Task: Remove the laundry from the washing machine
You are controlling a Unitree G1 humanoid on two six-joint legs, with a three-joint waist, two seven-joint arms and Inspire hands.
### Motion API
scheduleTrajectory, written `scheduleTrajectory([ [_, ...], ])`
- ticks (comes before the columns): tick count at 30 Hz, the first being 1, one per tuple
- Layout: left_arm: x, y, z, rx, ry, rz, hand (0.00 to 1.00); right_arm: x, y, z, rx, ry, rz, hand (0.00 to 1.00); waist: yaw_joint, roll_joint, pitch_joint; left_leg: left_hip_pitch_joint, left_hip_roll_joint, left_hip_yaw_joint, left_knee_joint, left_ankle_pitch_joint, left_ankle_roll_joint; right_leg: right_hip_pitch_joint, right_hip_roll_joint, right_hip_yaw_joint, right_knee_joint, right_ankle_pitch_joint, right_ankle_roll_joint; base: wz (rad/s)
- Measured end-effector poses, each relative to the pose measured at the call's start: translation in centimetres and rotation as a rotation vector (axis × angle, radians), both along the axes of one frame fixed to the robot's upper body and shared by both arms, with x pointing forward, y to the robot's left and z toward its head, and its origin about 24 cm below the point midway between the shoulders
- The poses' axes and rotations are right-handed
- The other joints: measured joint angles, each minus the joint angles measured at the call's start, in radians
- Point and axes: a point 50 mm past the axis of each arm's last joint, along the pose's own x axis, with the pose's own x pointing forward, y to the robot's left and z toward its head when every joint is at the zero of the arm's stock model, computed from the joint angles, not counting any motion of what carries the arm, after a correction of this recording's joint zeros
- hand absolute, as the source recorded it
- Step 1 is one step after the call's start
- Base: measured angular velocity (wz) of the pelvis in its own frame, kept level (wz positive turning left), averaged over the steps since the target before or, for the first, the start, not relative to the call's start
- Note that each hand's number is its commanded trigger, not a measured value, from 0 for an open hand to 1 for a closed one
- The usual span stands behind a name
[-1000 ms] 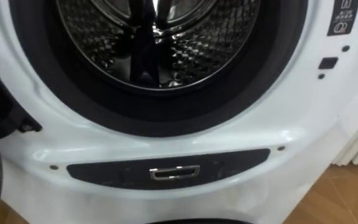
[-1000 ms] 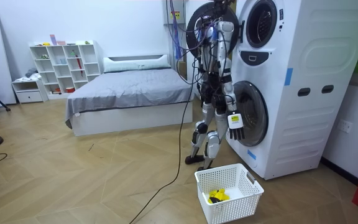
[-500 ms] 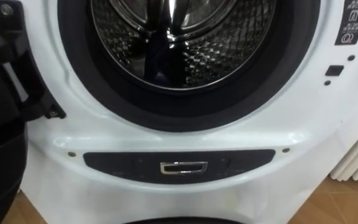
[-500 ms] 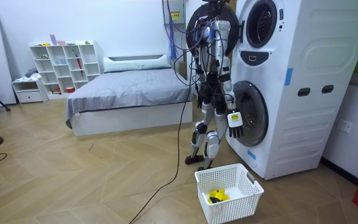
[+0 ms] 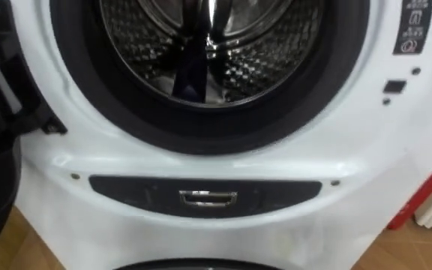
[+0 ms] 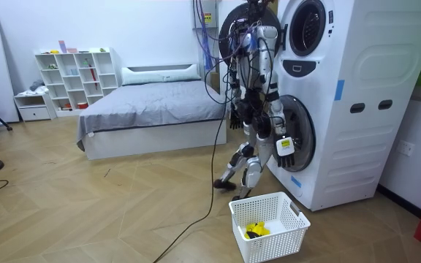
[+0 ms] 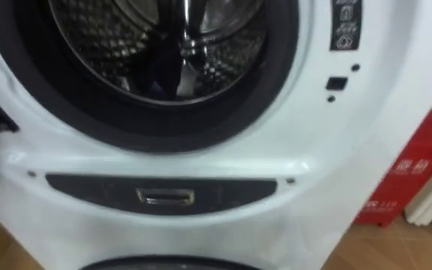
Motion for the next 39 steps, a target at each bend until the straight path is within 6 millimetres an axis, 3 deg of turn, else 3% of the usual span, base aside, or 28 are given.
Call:
scheduleTrajectory([
  [3, 2.5, 0.1, 0.2, -0.001, -0.067, -0.018, 0.0, 0.1, -0.4, 0.1, -0.011, -0.019, -0.028, 0.0, -0.03, 0.014, 0.0065, 0.106, -0.005, -0.025, -0.058, -0.001, -0.024, -0.043, 0.0, -0.021, 0.039, 0.0, -0.002, 0.18],
  [4, 3.6, 0.0, 0.3, -0.003, -0.103, -0.028, 0.0, 0.1, -0.5, 0.2, -0.016, -0.033, -0.044, 0.0, -0.039, 0.021, 0.0049, 0.156, -0.006, -0.04, -0.13, -0.016, -0.049, -0.07, 0.0, -0.037, 0.063, 0.0, -0.002, 0.24],
  [5, 4.2, -0.1, 0.3, -0.004, -0.123, -0.036, 0.0, 0.3, -0.6, 0.2, -0.017, -0.042, -0.05, 0.0, -0.049, 0.025, 0.0039, 0.182, -0.006, -0.043, -0.18, -0.022, -0.057, -0.085, 0.0, -0.043, 0.073, 0.0, -0.002, 0.3],
  [7, 6.5, -0.4, 0.6, -0.022, -0.191, -0.075, 0.0, 0.6, -0.8, 0.3, -0.019, -0.065, -0.076, 0.0, -0.062, 0.038, 0.0055, 0.267, -0.007, -0.059, -0.393, -0.024, -0.057, -0.151, -0.006, -0.065, 0.124, 0.001, -0.001, 0.27],
  [9, 7.7, -0.6, 0.9, -0.029, -0.229, -0.099, 0.0, 0.9, -0.8, 0.4, -0.018, -0.082, -0.094, 0.0, -0.063, 0.038, 0.0055, 0.29, -0.01, -0.066, -0.505, -0.062, -0.06, -0.212, -0.018, -0.076, 0.156, 0.013, 0.002, 0.06],
  [11, 7.8, -0.8, 0.8, -0.035, -0.228, -0.126, 0.0, 0.8, -0.8, 0.3, -0.016, -0.077, -0.1, 0.0, -0.057, 0.037, 0.0049, 0.299, -0.018, -0.062, -0.594, -0.08, -0.043, -0.251, -0.023, -0.076, 0.161, 0.05, 0.009, -0.04],
  [12, 7.4, -0.8, 0.7, -0.042, -0.214, -0.127, 0.0, 0.7, -0.6, 0.3, -0.013, -0.074, -0.108, 0.0, -0.054, 0.035, 0.0053, 0.295, -0.032, -0.056, -0.631, -0.081, -0.025, -0.269, -0.029, -0.074, 0.153, 0.087, 0.017, -0.13],
  [13, 6.8, -0.8, 0.6, -0.048, -0.194, -0.122, 0.0, 0.6, -0.6, 0.3, -0.01, -0.075, -0.12, 0.0, -0.05, 0.026, 0.0072, 0.281, -0.057, -0.041, -0.644, -0.064, 0.027, -0.274, -0.041, -0.063, 0.119, 0.136, 0.028, -0.17],
  [14, 6.5, -0.8, 0.5, -0.05, -0.183, -0.119, 0.0, 0.4, -0.5, 0.2, -0.007, -0.071, -0.126, 0.0, -0.05, 0.015, 0.0028, 0.27, -0.071, -0.03, -0.642, -0.053, 0.046, -0.275, -0.05, -0.054, 0.096, 0.164, 0.033, -0.14],
  [15, 5.8, -0.8, 0.4, -0.056, -0.165, -0.117, 0.0, 0.0, -0.5, 0.2, -0.004, -0.06, -0.142, 0.0, -0.049, 0.012, 0.0026, 0.251, -0.093, -0.026, -0.639, -0.04, 0.069, -0.266, -0.059, -0.035, 0.042, 0.223, 0.048, -0.12],
  [16, 5.0, -0.8, 0.2, -0.058, -0.145, -0.118, 0.0, -0.2, -0.5, 0.1, 0.002, -0.059, -0.162, 0.0, -0.051, 0.006, -0.0003, 0.224, -0.113, -0.013, -0.625, -0.027, 0.089, -0.26, -0.07, -0.012, -0.014, 0.289, 0.079, -0.08],
  [17, 4.6, -0.8, 0.2, -0.058, -0.136, -0.119, 0.0, -0.3, -0.5, 0.1, 0.005, -0.055, -0.173, 0.0, -0.051, 0.006, 0.0007, 0.207, -0.12, -0.005, -0.611, -0.024, 0.096, -0.261, -0.08, -0.001, -0.027, 0.313, 0.103, 0.06],
  [18, 4.1, -0.7, 0.1, -0.057, -0.118, -0.117, 0.0, -0.8, -0.5, 0.1, 0.013, -0.048, -0.209, 0.0, -0.06, 0.007, 0.0014, 0.185, -0.127, 0.007, -0.596, -0.014, 0.109, -0.262, -0.109, -0.002, 0.016, 0.294, 0.141, 0.29],
  [19, 3.9, -0.6, 0.1, -0.052, -0.112, -0.119, 0.0, -1.3, -0.6, 0.1, 0.015, -0.041, -0.235, 0.0, -0.073, 0.004, 0.0027, 0.176, -0.131, 0.026, -0.598, 0.005, 0.113, -0.255, -0.142, -0.001, 0.112, 0.229, 0.159, 0.38],
  [20, 3.9, -0.5, 0.1, -0.049, -0.111, -0.119, 0.0, -1.5, -0.6, 0.1, 0.015, -0.042, -0.253, 0.0, -0.077, 0.005, 0.0024, 0.17, -0.13, 0.032, -0.599, 0.013, 0.113, -0.246, -0.157, 0.0, 0.152, 0.2, 0.162, 0.29],
  [21, 3.9, -0.4, 0.1, -0.045, -0.111, -0.121, 0.0, -1.7, -0.9, 0.1, 0.009, -0.039, -0.263, 0.0, -0.078, 0.005, 0.0033, 0.168, -0.13, 0.057, -0.607, 0.025, 0.116, -0.213, -0.187, 0.004, 0.217, 0.142, 0.167, 0.06],
  [22, 3.9, -0.2, 0.2, -0.04, -0.11, -0.119, 0.0, -2.1, -1.1, 0.1, 0.003, -0.03, -0.263, 0.0, -0.078, 0.002, 0.0047, 0.167, -0.132, 0.074, -0.609, 0.031, 0.119, -0.161, -0.208, 0.015, 0.249, 0.095, 0.186, -0.04],
  [24, 3.7, 0.2, 0.2, -0.034, -0.11, -0.096, 0.0, -3.0, -0.9, 0.0, 0.007, -0.004, -0.275, 0.0, -0.076, -0.008, 0.0026, 0.167, -0.139, 0.08, -0.61, 0.039, 0.115, -0.069, -0.22, 0.026, 0.235, 0.046, 0.203, -0.16],
  [26, 3.6, 0.2, 0.2, -0.038, -0.111, -0.088, 0.0, -3.5, -0.7, -0.1, 0.012, 0.011, -0.276, 0.0, -0.068, -0.022, 0.0009, 0.166, -0.147, 0.103, -0.611, 0.049, 0.102, -0.018, -0.209, 0.038, 0.125, 0.035, 0.212, -0.42],
  [28, 3.7, -0.1, 0.1, -0.047, -0.115, -0.069, 0.0, -3.7, -0.6, -0.1, 0.012, 0.022, -0.249, 0.0, -0.044, -0.024, -0.0093, 0.157, -0.144, 0.143, -0.61, 0.053, 0.094, 0.005, -0.19, 0.052, 0.016, 0.046, 0.195, -0.63],
  [32, 3.6, -0.1, 0.1, -0.052, -0.144, -0.016, 0.0, -4.3, -0.5, -0.1, 0.013, 0.037, -0.242, 0.0, -0.048, -0.021, -0.0088, 0.171, -0.134, 0.161, -0.618, 0.064, 0.081, 0.016, -0.165, 0.068, -0.03, 0.068, 0.182, -0.22],
  [37, 1.9, 0.1, 0.1, -0.061, -0.146, 0.123, 0.0, -4.1, -0.3, -0.2, 0.027, 0.037, -0.242, 0.0, -0.042, -0.036, -0.0119, 0.182, -0.127, 0.168, -0.641, 0.072, 0.068, 0.016, -0.151, 0.074, -0.048, 0.069, 0.175, -0.05],
  [39, 1.0, 0.2, 0.0, -0.065, -0.147, 0.207, 0.0, -4.4, -0.3, -0.2, 0.033, 0.044, -0.261, 0.0, -0.041, -0.034, -0.0082, 0.186, -0.127, 0.158, -0.641, 0.072, 0.068, 0.023, -0.15, 0.067, -0.05, 0.068, 0.175, 0.09],
])
